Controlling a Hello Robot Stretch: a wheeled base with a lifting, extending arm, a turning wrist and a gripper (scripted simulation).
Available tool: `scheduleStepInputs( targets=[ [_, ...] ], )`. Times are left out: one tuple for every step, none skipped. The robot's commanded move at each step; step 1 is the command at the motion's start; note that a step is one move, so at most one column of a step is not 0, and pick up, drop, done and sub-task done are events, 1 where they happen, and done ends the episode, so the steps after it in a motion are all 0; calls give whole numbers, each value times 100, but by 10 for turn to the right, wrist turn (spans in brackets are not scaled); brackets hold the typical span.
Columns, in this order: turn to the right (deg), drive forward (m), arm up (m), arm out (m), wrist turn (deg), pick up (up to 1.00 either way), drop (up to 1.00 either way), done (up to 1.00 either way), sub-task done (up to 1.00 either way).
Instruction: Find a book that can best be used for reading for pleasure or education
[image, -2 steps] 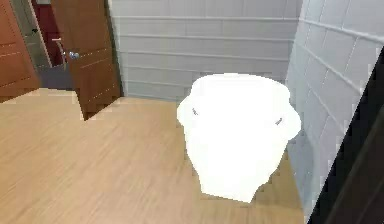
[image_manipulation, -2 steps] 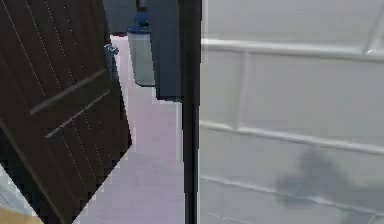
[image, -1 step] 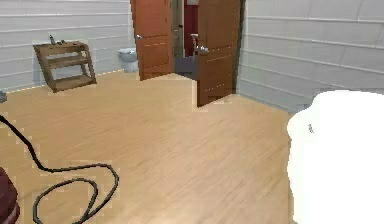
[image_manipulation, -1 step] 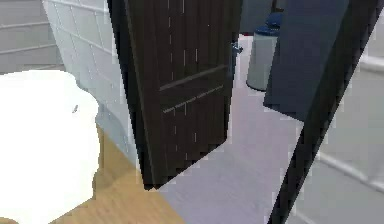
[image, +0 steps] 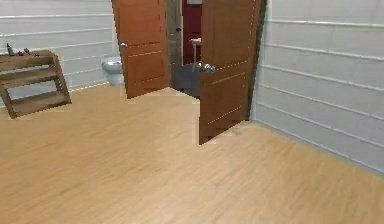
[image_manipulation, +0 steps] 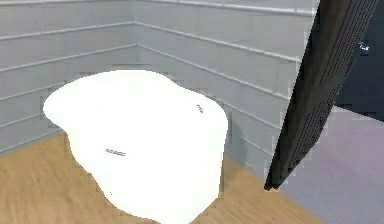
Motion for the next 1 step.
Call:
scheduleStepInputs(
  targets=[
    [-30, 0, 0, 0, 0, 0, 0, 0, 0]
  ],
)
